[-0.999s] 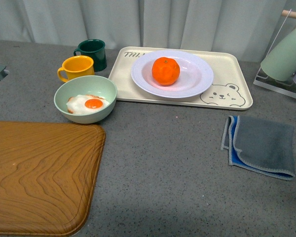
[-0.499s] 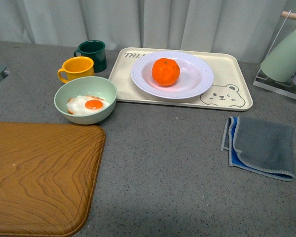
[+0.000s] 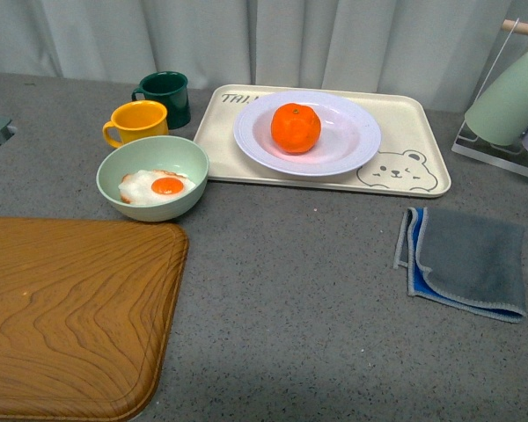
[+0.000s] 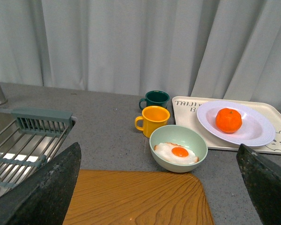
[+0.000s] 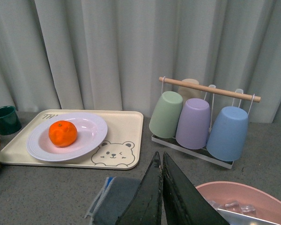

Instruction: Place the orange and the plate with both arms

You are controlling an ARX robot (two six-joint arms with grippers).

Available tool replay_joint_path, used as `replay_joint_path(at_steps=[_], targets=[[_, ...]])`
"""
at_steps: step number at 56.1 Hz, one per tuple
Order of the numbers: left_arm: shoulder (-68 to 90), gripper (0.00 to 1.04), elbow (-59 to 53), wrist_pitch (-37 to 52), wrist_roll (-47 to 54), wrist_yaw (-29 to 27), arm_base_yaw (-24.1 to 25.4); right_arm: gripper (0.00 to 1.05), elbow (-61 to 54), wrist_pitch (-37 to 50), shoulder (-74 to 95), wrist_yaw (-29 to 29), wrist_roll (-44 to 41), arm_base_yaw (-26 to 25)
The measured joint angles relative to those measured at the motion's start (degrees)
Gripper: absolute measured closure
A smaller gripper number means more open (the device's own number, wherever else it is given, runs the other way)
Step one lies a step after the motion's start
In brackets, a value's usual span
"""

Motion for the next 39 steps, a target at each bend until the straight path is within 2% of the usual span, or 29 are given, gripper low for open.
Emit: replay_joint_path(at_steps=[24, 29, 39], targets=[[-0.02, 0.07, 0.0, 0.0, 0.0, 0.02, 0.0, 1.04, 0.0, -6.03, -6.12, -0.02, 0.0, 0.0], [-0.02, 0.07, 0.0, 0.0, 0.0, 0.0, 0.0, 1.04, 0.04, -14.56, -12.48, -0.17, -0.02, 0.0], [-0.02, 0.07, 0.0, -0.02, 0.0, 0.0, 0.0, 1.02, 0.04, -16.13, -15.76, -0.15, -0.09, 0.0]])
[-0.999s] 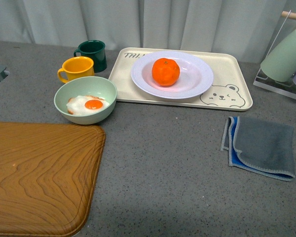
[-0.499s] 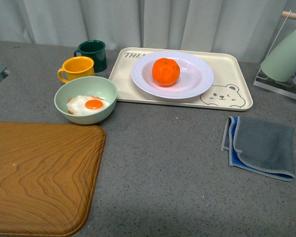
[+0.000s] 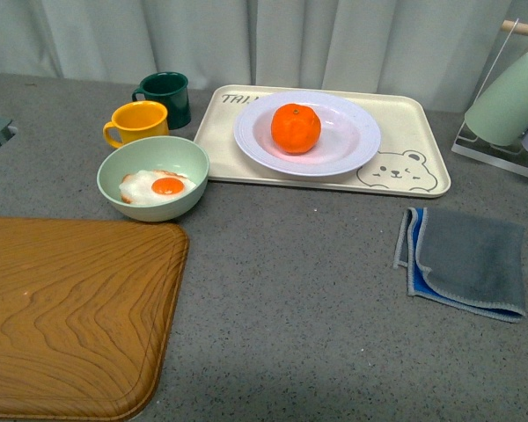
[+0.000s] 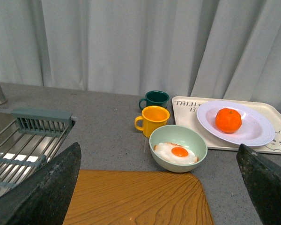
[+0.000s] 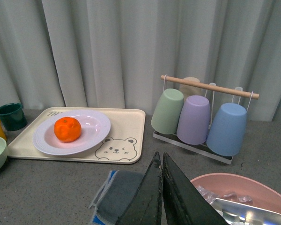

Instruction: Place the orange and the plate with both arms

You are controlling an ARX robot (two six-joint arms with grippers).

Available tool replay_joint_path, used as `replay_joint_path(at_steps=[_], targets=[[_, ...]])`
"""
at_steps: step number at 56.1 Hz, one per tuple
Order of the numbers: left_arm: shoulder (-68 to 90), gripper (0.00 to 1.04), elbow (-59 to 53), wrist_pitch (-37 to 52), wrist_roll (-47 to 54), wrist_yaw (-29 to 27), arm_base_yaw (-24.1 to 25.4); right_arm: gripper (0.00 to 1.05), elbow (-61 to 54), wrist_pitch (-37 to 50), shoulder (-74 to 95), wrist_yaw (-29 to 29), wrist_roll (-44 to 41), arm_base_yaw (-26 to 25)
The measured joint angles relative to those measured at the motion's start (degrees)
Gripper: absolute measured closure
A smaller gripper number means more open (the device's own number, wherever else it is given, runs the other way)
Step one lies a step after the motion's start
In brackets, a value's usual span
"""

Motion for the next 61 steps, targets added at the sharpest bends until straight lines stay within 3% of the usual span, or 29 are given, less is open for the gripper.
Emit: replay_joint_path(at_steps=[21, 28, 61], targets=[[0.0, 0.07, 0.0, 0.0, 0.0, 0.0, 0.0, 0.41, 0.0, -0.02, -0.04, 0.0, 0.02, 0.0], [0.0, 0.07, 0.0, 0.0, 0.0, 0.0, 0.0, 0.09, 0.0, -0.02, -0.04, -0.02, 0.02, 0.0], [0.0, 0.07, 0.0, 0.0, 0.0, 0.0, 0.0, 0.09, 0.0, -0.02, -0.07, 0.0, 0.07, 0.0]])
